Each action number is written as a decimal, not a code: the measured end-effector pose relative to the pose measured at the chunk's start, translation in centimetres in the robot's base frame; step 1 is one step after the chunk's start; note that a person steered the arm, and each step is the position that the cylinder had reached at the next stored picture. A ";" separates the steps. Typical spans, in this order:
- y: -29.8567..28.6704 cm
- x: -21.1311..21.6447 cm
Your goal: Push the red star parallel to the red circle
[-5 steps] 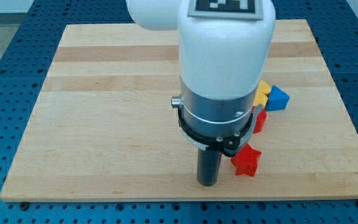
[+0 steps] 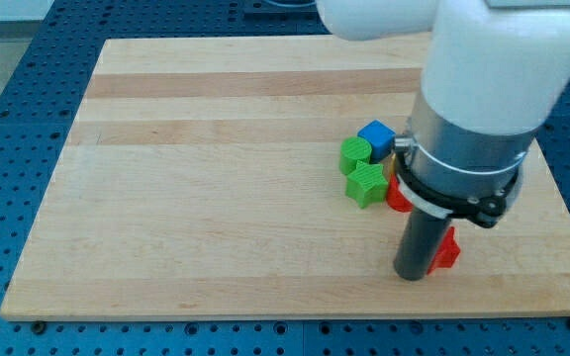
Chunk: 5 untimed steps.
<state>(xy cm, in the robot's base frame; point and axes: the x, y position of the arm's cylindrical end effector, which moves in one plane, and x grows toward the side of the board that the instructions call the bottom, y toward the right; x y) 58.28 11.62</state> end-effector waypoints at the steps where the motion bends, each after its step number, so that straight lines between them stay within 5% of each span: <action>1: 1.7 0.0; 5: 6.3 -0.9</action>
<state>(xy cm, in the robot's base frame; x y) 57.34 17.92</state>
